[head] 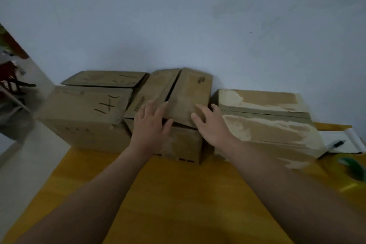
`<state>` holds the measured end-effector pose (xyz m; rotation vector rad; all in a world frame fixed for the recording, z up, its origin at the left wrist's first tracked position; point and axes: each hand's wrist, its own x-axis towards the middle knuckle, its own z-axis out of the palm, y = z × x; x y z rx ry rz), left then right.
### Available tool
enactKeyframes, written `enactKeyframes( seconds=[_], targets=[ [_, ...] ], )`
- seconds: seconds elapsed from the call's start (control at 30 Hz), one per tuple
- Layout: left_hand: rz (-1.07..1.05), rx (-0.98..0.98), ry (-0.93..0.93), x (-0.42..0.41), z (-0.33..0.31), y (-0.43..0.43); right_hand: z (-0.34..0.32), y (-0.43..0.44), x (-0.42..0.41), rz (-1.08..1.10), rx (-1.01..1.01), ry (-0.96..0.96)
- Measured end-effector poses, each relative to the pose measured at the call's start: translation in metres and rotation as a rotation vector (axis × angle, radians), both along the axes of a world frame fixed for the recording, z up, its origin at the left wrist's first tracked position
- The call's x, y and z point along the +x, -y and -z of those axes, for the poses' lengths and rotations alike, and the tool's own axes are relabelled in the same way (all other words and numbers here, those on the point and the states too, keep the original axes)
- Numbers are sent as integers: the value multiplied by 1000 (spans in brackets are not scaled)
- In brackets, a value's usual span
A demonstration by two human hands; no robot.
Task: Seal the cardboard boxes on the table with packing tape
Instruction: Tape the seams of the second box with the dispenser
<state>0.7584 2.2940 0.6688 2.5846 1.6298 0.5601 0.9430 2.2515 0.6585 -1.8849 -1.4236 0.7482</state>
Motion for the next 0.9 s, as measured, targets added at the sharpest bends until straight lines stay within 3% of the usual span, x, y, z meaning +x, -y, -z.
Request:
enactKeyframes(
  seconds=[0.1,0.23,0.4,0.6,0.7,0.9],
  targets=[
    [-124,-225,-58,-47,6,-28,3,-7,-36,110,-72,-101],
    [-76,-441,-114,-68,12,-41,9,1,-54,168,-125,-92],
    [-5,-394,-17,-74,11,-26,10,20,-60,198,-106,-142],
    [-95,-347,248,-84,10,15,3,59,-52,243,-1,-87],
    [-110,-381,180,-91,16,47,-2,88,-43,170,-35,-77],
    [-222,-232,-28,-96,17,125,-9,161,-39,-62,-154,-23]
  ],
)
